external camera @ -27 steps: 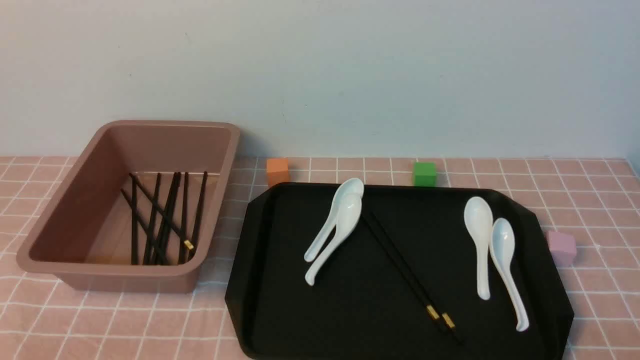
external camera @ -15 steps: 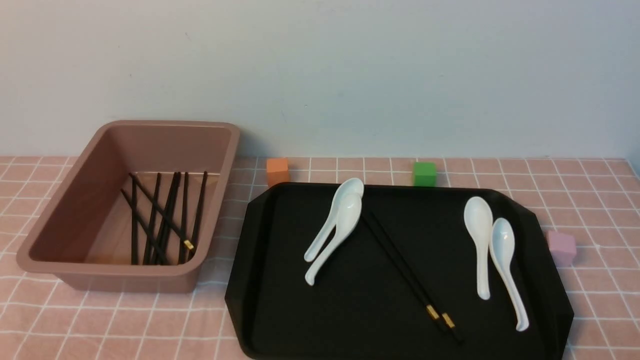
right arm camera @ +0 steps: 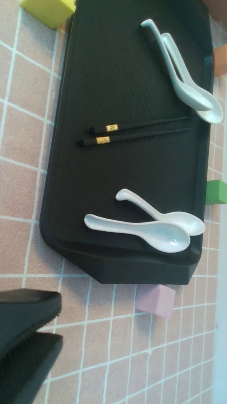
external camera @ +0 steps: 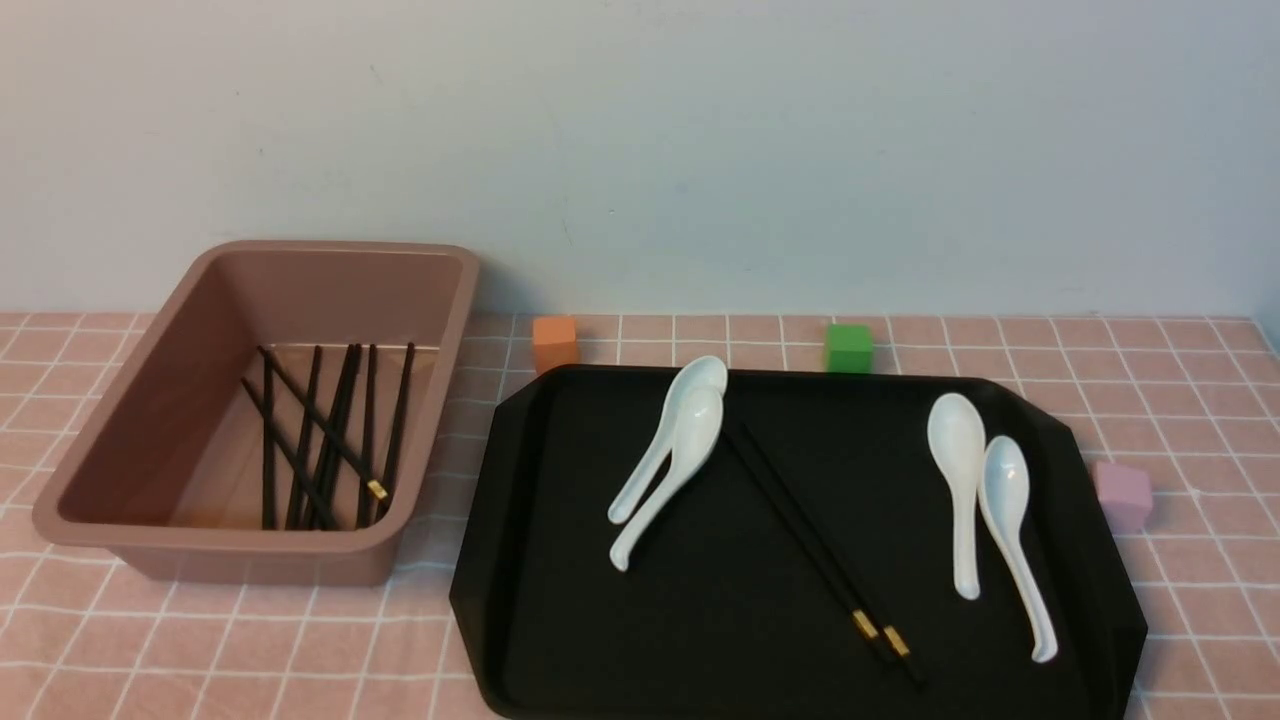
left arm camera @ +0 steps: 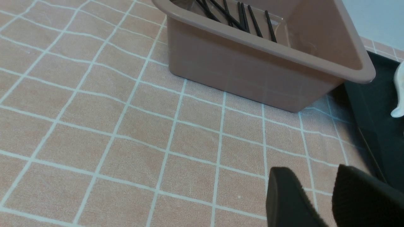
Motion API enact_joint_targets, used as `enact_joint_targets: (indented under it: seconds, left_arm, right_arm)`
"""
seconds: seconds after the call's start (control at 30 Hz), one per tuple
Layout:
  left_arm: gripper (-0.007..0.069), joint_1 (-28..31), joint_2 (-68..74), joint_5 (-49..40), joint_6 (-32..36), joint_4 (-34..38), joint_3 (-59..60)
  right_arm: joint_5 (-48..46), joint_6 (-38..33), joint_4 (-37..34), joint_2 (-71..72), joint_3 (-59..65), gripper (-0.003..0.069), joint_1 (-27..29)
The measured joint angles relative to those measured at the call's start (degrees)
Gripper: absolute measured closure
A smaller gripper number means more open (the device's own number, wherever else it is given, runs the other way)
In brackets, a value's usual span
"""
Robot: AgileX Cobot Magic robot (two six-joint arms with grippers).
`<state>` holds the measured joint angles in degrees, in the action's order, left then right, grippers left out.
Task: On pink tablecloth take chopsticks from black tray and put them in box.
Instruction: 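Move the gripper over the chopsticks on the black tray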
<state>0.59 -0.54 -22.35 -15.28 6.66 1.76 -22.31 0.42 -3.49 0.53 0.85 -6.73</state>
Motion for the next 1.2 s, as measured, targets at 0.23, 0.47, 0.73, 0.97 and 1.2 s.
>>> enact_joint_targets:
  seconds: [0.23,0.47,0.73,0.97,1.2]
  left_arm:
    - [0.0386,0.0,0.0,0.0,0.0,0.0,0.0]
    - [0.0386,0.0,0.0,0.0,0.0,0.0,0.0]
    - [0.0386,0.0,0.0,0.0,0.0,0.0,0.0]
    - [0.0386,0.0,0.0,0.0,0.0,0.0,0.0]
    - [0.0386,0.0,0.0,0.0,0.0,0.0,0.0]
  right_arm:
    - [4.3,2.7,-4.0,0.0,0.5,0.0508,0.0]
    - [14.4,12.2,-21.5,0.0,0.6,0.0501,0.0]
    - [10.0,12.7,-27.4,-1.9,-5.1,0.0503,0.0]
    - [-19.6,2.8,-19.7,-25.7,-28.8,0.0627,0.0]
    - [-36.2,-0.4,-8.7,-53.2,-45.1,0.0659,0.0]
